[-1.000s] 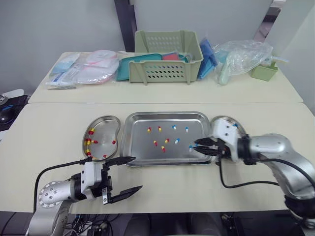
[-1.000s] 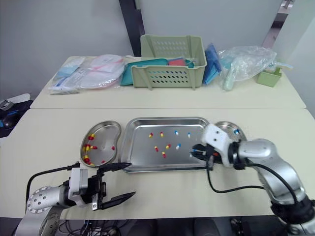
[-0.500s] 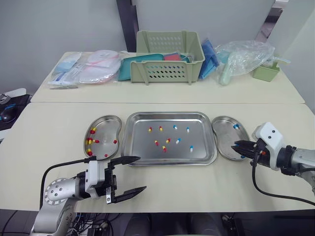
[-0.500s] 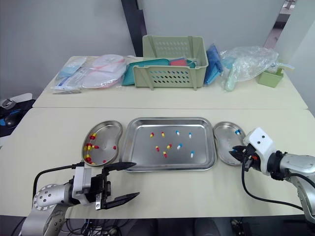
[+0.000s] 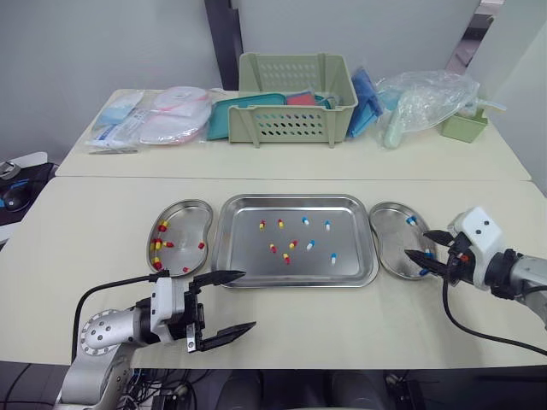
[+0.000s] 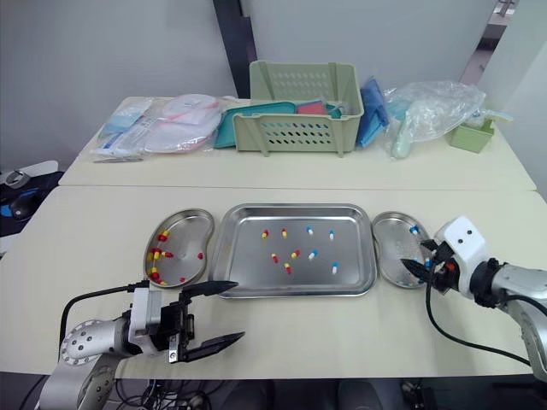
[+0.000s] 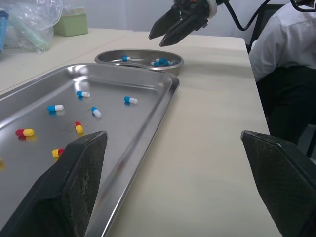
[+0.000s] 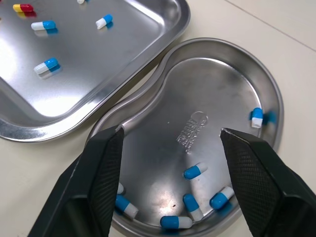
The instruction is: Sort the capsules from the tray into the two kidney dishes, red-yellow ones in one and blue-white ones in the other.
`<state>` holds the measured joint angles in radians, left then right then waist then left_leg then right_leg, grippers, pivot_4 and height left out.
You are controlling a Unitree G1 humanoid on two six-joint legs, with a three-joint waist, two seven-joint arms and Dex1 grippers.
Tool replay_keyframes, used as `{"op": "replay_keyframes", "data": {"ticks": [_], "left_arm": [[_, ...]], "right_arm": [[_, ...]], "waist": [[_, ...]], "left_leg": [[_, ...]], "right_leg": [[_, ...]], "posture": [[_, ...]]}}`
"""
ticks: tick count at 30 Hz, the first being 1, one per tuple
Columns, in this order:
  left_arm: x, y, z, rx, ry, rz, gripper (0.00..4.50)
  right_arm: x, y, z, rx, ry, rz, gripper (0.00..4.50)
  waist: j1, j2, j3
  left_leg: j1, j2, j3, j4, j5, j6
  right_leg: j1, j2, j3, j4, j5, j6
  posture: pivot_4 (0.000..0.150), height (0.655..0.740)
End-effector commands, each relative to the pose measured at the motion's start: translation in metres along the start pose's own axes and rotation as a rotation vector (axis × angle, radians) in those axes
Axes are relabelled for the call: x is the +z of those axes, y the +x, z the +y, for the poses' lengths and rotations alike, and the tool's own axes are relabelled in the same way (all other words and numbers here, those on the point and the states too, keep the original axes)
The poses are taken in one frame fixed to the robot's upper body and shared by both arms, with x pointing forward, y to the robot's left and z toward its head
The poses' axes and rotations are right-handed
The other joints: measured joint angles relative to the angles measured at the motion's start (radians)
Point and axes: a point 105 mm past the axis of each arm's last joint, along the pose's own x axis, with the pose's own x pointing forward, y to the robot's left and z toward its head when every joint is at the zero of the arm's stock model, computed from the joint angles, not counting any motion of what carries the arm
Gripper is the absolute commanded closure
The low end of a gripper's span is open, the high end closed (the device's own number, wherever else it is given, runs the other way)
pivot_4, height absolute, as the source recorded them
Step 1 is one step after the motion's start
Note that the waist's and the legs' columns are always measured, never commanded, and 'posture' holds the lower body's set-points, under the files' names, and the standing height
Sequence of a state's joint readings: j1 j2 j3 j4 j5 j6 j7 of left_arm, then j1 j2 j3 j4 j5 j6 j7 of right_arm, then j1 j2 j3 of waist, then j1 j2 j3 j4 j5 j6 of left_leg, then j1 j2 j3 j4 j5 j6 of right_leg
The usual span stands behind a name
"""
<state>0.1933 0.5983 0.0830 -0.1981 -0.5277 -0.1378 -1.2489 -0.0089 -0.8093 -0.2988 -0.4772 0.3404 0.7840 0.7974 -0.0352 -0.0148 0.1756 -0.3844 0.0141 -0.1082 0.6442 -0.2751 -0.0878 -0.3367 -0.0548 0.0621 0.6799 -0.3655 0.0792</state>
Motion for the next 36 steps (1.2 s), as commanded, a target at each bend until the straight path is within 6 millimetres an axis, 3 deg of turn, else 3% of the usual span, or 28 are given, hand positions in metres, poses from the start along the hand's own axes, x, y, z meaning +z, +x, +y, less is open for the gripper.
{"op": "replay_keyframes", "data": {"ticks": [1,6,9,15,19,22,24,25,36], "left_arm": [[0.009,-0.006,0.005,0.063,0.028,0.011,0.0],[0.005,-0.026,0.017,0.235,0.014,0.153,0.0],[0.007,-0.053,0.035,0.453,-0.064,0.235,0.0],[0.006,-0.13,0.052,0.747,-0.11,0.349,0.0],[0.006,-0.207,0.059,0.951,-0.141,0.433,0.0],[-0.004,-0.242,0.052,1.027,-0.205,0.488,0.0],[-0.01,-0.252,0.048,1.034,-0.223,0.511,0.0],[-0.012,-0.255,0.047,1.037,-0.223,0.517,0.0],[-0.02,-0.25,0.046,1.008,-0.246,0.493,0.0]], "right_arm": [[0.009,-0.011,-0.005,-0.029,-0.048,-0.05,1.36],[-0.004,-0.026,-0.008,-0.049,-0.157,-0.044,1.36],[-0.014,-0.037,-0.005,-0.014,-0.219,-0.044,1.36],[-0.027,-0.059,0.0,0.109,-0.254,-0.03,1.36],[-0.034,-0.071,-0.012,0.142,-0.234,0.039,1.36],[-0.035,-0.076,-0.013,0.191,-0.216,0.049,0.81],[-0.037,-0.08,-0.012,0.225,-0.218,0.075,0.12],[-0.038,-0.081,-0.013,0.235,-0.22,0.085,0.05],[-0.035,-0.083,-0.009,0.239,-0.231,0.072,0.05]], "waist": [[0.001,0.0,0.0],[0.003,-0.001,0.001],[0.004,-0.002,0.002],[0.001,-0.002,0.002],[0.001,-0.003,0.003],[0.0,-0.004,0.003],[0.001,-0.004,0.004],[0.001,-0.004,0.004],[0.003,-0.006,0.004]], "left_leg": [[0.0,0.0,0.0,0.0,0.0,0.0],[0.0,0.0,0.0,0.0,0.0,0.0],[0.001,0.0,0.0,0.0,0.0,0.0],[0.003,0.0,0.001,0.0,0.0,0.0],[0.003,0.0,0.001,0.0,0.0,0.0],[0.003,0.0,0.001,-0.001,0.0,0.0],[0.003,0.0,0.002,-0.001,0.0,0.0],[0.003,0.0,0.002,-0.001,0.0,0.0],[0.003,0.001,0.001,-0.001,0.0,0.0]], "right_leg": [[0.0,0.0,0.0,0.0,0.0,0.0],[0.0,0.0,0.0,0.0,0.0,0.0],[0.001,0.0,0.0,0.0,0.0,0.0],[0.002,0.0,0.0,0.0,0.0,0.0],[0.002,0.0,0.0,0.0,0.0,0.0],[0.002,0.0,0.0,0.0,0.0,0.0],[0.002,0.0,0.0,-0.001,0.0,0.0],[0.002,0.0,0.0,-0.001,0.0,0.0],[0.003,0.0,0.0,0.0,0.0,0.0]], "posture": [[0.15,0.74],[0.15,0.74],[0.15,0.74],[0.15,0.74],[0.15,0.74],[0.15,0.74],[0.15,0.74],[0.15,0.74],[0.15,0.74]]}}
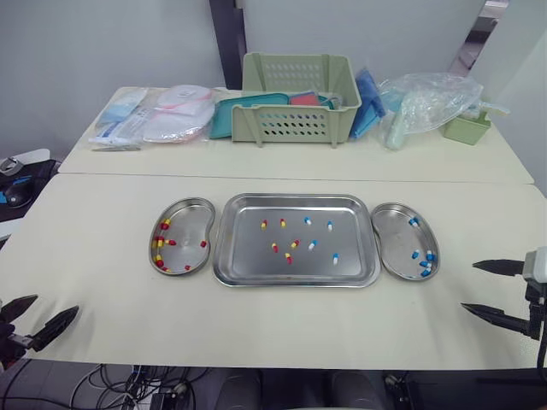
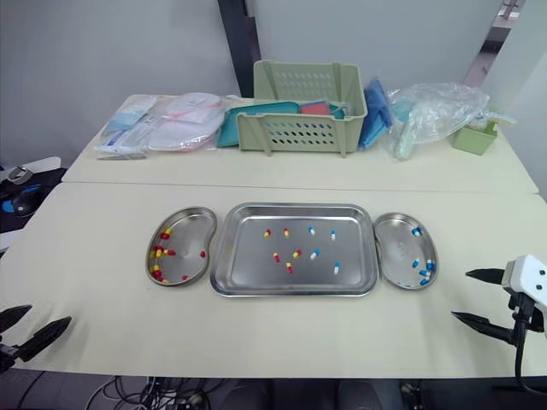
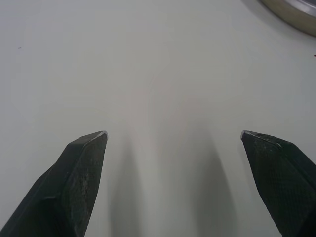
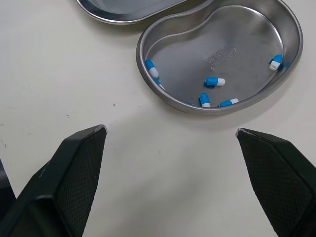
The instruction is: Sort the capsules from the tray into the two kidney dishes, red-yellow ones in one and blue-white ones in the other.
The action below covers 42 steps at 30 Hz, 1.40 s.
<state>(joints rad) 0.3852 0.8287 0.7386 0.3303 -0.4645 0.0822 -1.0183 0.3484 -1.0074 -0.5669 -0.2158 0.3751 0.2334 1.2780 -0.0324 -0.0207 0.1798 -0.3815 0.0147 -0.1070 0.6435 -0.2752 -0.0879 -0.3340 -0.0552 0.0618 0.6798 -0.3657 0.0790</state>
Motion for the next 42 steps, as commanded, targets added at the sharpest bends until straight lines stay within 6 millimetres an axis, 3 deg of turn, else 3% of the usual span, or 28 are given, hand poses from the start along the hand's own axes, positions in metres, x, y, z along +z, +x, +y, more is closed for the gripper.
{"op": "replay_keyframes", "data": {"ticks": [1,9,15,20,23,30,42], "left_arm": [[0.007,0.004,-0.007,-0.021,0.015,-0.009,0.0],[0.022,0.011,-0.03,-0.058,0.02,-0.006,0.0],[0.027,0.017,-0.047,-0.085,0.017,-0.005,0.0],[0.032,0.02,-0.061,-0.107,0.009,-0.017,0.0],[0.031,0.02,-0.066,-0.12,0.01,-0.014,0.0],[0.045,0.023,-0.077,-0.197,0.048,-0.033,0.0],[0.099,0.061,-0.157,-0.43,0.125,-0.172,0.0]], "right_arm": [[0.009,-0.006,0.0,-0.018,-0.042,-0.014,0.05],[0.023,0.0,0.018,0.042,-0.108,-0.068,0.05],[0.06,0.039,0.064,0.135,-0.12,-0.279,0.05],[0.075,0.071,0.087,0.107,-0.062,-0.419,0.05],[0.073,0.089,0.09,0.063,-0.047,-0.445,0.05],[0.076,0.101,0.094,0.034,-0.016,-0.475,0.05],[0.082,0.112,0.103,0.038,0.009,-0.512,0.05]], "waist": [[0.0,0.0,0.0],[0.0,0.0,0.0],[0.0,-0.001,0.0],[0.0,-0.003,-0.001],[0.0,-0.003,-0.002],[0.0,-0.004,-0.002],[0.001,-0.004,-0.002]], "left_leg": [[0.0,0.0,0.0,0.0,0.0,0.0],[0.0,0.0,0.0,0.0,0.0,0.0],[0.0,0.001,0.0,0.0,0.0,0.0],[0.0,0.001,0.0,0.001,0.0,0.0],[0.0,0.001,-0.001,0.001,0.0,0.0],[0.0,0.001,-0.001,0.001,0.0,0.0],[0.0,0.001,-0.001,0.001,0.0,0.0]], "right_leg": [[0.0,0.0,0.0,0.0,0.0,0.0],[0.0,0.0,0.0,0.0,0.0,0.0],[0.0,0.0,0.0,0.001,0.0,0.0],[0.0,0.0,0.0,0.001,0.0,0.0],[0.0,0.0,0.0,0.001,0.0,0.0],[0.0,0.0,-0.001,0.001,0.0,0.0],[0.0,0.0,0.0,0.001,0.0,0.0]], "posture": [[0.15,0.74],[0.15,0.74],[0.15,0.74],[0.15,0.74],[0.15,0.74],[0.15,0.74],[0.15,0.74]]}}
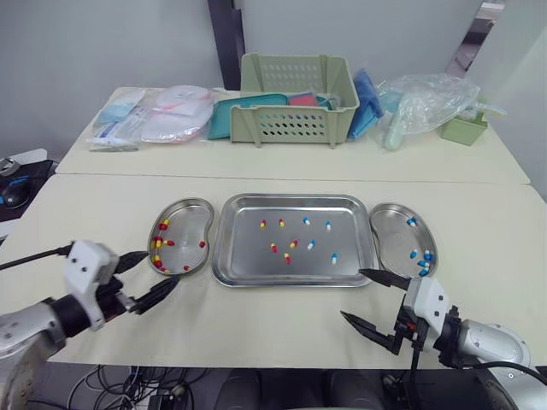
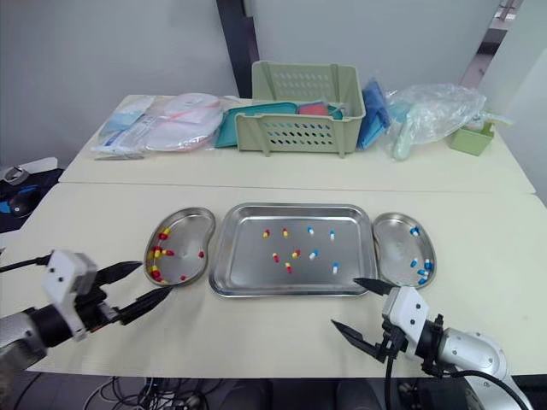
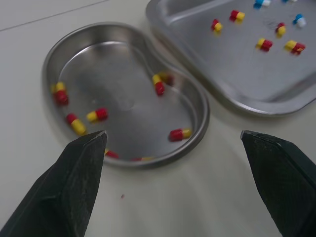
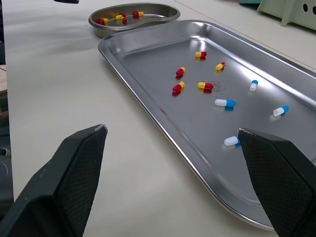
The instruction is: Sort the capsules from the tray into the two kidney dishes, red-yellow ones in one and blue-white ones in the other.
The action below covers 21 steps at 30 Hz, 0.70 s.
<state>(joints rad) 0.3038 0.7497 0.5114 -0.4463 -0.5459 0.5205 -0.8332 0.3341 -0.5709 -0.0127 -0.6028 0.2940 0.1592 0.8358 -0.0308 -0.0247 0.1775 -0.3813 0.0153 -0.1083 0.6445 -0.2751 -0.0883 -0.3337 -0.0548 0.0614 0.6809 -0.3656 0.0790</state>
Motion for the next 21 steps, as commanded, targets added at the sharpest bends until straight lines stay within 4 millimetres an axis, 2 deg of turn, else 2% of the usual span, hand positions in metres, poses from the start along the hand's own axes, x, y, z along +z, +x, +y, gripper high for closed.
{"op": "replay_keyframes", "data": {"ticks": [1,4,11,16,21], "left_arm": [[0.016,0.02,-0.02,-0.056,0.002,-0.074,0.18],[0.026,0.051,-0.027,-0.03,-0.06,-0.149,0.92],[0.043,0.104,-0.044,-0.025,-0.06,-0.158,0.92],[0.061,0.139,-0.045,0.021,-0.045,-0.152,0.92],[0.062,0.157,-0.047,0.019,-0.043,-0.11,0.92]], "right_arm": [[0.007,0.002,0.001,-0.009,-0.028,-0.031,0.02],[0.008,0.003,0.001,-0.02,-0.021,-0.036,0.0],[0.008,0.006,0.001,-0.038,-0.014,-0.04,0.0],[0.009,0.008,0.001,-0.053,-0.006,-0.042,0.0],[0.01,0.009,0.004,-0.055,-0.003,-0.042,0.0]], "waist": [[-0.002,0.0,0.0],[0.0,0.001,-0.001],[0.002,0.0,-0.002],[0.002,-0.001,-0.002],[-0.002,0.0,-0.002]], "left_leg": [[0.0,0.0,0.0,0.0,0.0,0.0],[0.0,0.0,0.0,0.001,0.0,0.0],[0.0,-0.001,-0.001,0.001,0.0,0.0],[0.0,-0.001,-0.001,0.002,0.0,0.0],[0.0,-0.001,-0.001,0.001,0.0,0.0]], "right_leg": [[0.0,0.0,0.0,0.0,0.0,0.0],[0.0,0.0,0.0,0.001,0.0,0.0],[0.0,0.0,0.0,0.001,0.0,0.0],[0.0,0.0,0.0,0.001,0.0,0.0],[0.0,0.0,0.0,0.001,0.0,0.0]], "posture": [[0.15,0.74],[0.15,0.74],[0.15,0.74],[0.15,0.74],[0.15,0.74]]}}
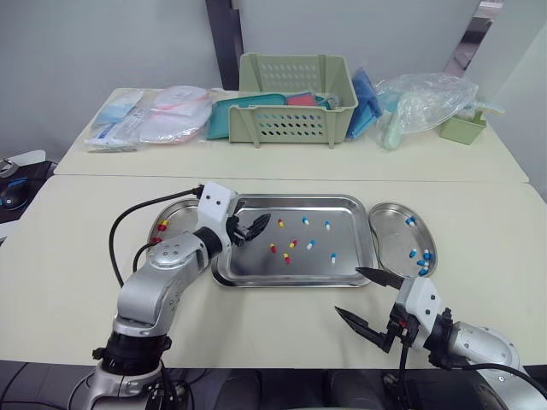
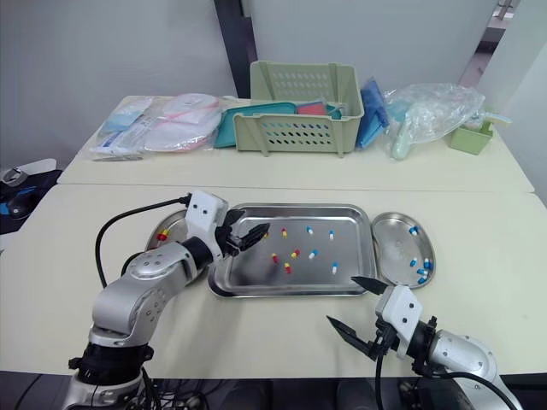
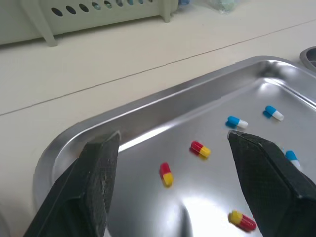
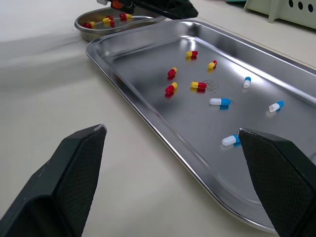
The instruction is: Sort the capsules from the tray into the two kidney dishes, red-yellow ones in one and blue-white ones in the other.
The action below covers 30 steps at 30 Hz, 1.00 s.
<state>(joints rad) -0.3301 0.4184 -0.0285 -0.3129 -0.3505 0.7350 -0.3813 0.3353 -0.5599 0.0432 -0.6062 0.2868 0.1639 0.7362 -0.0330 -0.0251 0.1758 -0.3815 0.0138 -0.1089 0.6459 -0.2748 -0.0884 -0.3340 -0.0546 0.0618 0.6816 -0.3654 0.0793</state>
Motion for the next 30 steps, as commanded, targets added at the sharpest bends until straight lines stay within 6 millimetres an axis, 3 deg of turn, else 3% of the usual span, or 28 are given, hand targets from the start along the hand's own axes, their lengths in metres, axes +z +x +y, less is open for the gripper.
{"op": "replay_keyframes", "data": {"ticks": [1,13,24,27,30], "left_arm": [[-0.003,0.009,0.001,0.013,0.007,0.034,0.92],[-0.023,0.028,0.002,-0.033,0.042,0.124,0.92],[-0.035,0.036,0.004,-0.022,0.015,0.164,0.92],[-0.038,0.037,0.003,-0.039,0.023,0.183,1.5],[-0.042,0.037,0.003,-0.05,0.021,0.204,2.44]], "right_arm": [[0.012,0.002,0.003,-0.004,-0.029,-0.034,0.0],[0.013,0.005,0.003,-0.028,-0.019,-0.037,0.0],[-0.006,-0.003,0.007,-0.038,-0.004,-0.017,0.0],[-0.008,-0.004,0.01,-0.035,-0.002,-0.016,0.0],[-0.009,-0.004,0.011,-0.034,-0.001,-0.016,0.0]], "waist": [[0.001,0.0,0.0],[0.003,0.0,0.0],[0.003,0.001,0.0],[0.003,0.001,-0.001],[0.003,0.001,-0.001]], "left_leg": [[0.0,0.0,0.0,0.0,0.0,0.0],[0.0,0.0,-0.001,0.0,0.0,0.0],[0.0,0.0,0.0,0.001,0.0,0.0],[0.0,0.0,0.0,0.001,0.0,0.0],[0.0,0.0,0.0,0.001,0.0,0.0]], "right_leg": [[0.0,0.0,0.0,0.0,0.0,0.0],[0.0,0.0,0.0,0.0,0.0,0.0],[0.0,0.0,0.0,0.0,0.0,0.0],[0.0,0.0,0.0,0.0,0.0,0.0],[0.0,0.0,0.0,0.0,0.0,0.0]], "posture": [[0.15,0.74],[0.15,0.74],[0.15,0.74],[0.15,0.74],[0.15,0.74]]}}
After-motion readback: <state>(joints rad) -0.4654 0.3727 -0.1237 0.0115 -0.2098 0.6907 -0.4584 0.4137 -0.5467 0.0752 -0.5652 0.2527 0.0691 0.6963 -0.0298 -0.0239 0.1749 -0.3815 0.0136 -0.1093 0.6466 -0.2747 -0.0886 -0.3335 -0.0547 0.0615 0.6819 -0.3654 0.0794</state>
